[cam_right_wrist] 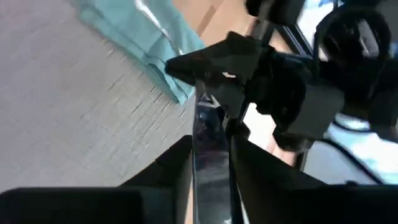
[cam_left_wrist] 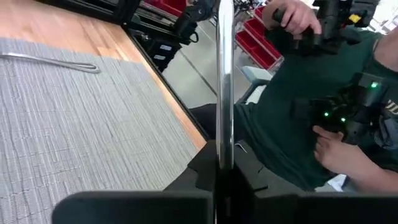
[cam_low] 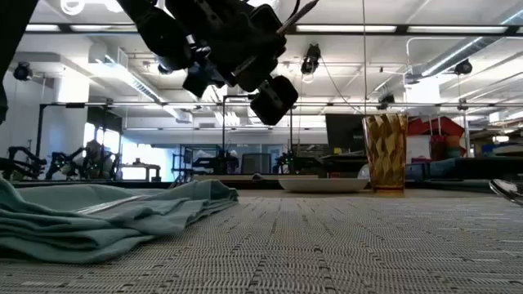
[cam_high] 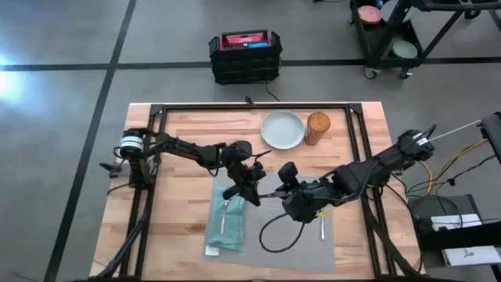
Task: Set table place
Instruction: Put the silver knife on the gray placemat, to the left of the silver spoon
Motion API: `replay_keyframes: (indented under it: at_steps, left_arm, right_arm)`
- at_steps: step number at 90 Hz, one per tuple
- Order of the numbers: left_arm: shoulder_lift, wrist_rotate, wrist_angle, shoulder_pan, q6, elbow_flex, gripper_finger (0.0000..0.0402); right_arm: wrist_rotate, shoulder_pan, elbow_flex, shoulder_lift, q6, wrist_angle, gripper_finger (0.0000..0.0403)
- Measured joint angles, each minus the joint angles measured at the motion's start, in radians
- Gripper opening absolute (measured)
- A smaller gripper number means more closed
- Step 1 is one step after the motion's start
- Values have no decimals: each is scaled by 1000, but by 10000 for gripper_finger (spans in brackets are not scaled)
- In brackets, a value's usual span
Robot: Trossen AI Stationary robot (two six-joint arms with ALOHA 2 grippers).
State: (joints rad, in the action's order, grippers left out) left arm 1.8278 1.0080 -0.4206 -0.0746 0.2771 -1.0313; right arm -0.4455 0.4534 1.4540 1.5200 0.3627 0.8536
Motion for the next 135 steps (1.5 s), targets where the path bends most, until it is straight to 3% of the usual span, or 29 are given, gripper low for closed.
replay_keyframes:
  at_steps: [23, 44, 55, 64, 75, 87, 97, 105, 118, 135]
  left_arm:
    - [-3, -7, 2, -4, -11, 0, 3]
    - [-3, -9, 2, -9, -19, 0, 2]
    - [-4, -64, -1, -11, -19, 0, 1]
    - [-11, -170, -8, -10, -24, 0, 1]
    - [-20, -313, -16, -6, -37, 0, 1]
    - [-22, -442, -55, 10, -49, 0, 0]
    - [-23, -510, -126, 29, -53, 0, 0]
    - [-24, -528, -197, 41, -41, 0, 0]
    - [-24, -568, -255, 54, -28, 0, 0]
    - [-24, -590, -264, 54, -29, 0, 0]
  right_arm:
    - [5, 0, 0, -45, -392, 209, 162]
    - [90, 1, 0, -87, -787, 443, 176]
    - [134, 30, -4, -103, -964, 476, 171]
    - [72, 103, -50, -115, -1099, 443, 164]
    - [-186, 240, -202, -148, -1311, 293, 155]
    - [-499, 347, -409, -166, -1484, -13, 149]
    - [-725, 364, -561, -167, -1515, -323, 151]
    - [-858, 357, -652, -167, -1448, -567, 157]
    - [-837, 304, -714, -173, -1277, -802, 162]
    - [-499, 181, -718, -180, -1030, -1015, 151]
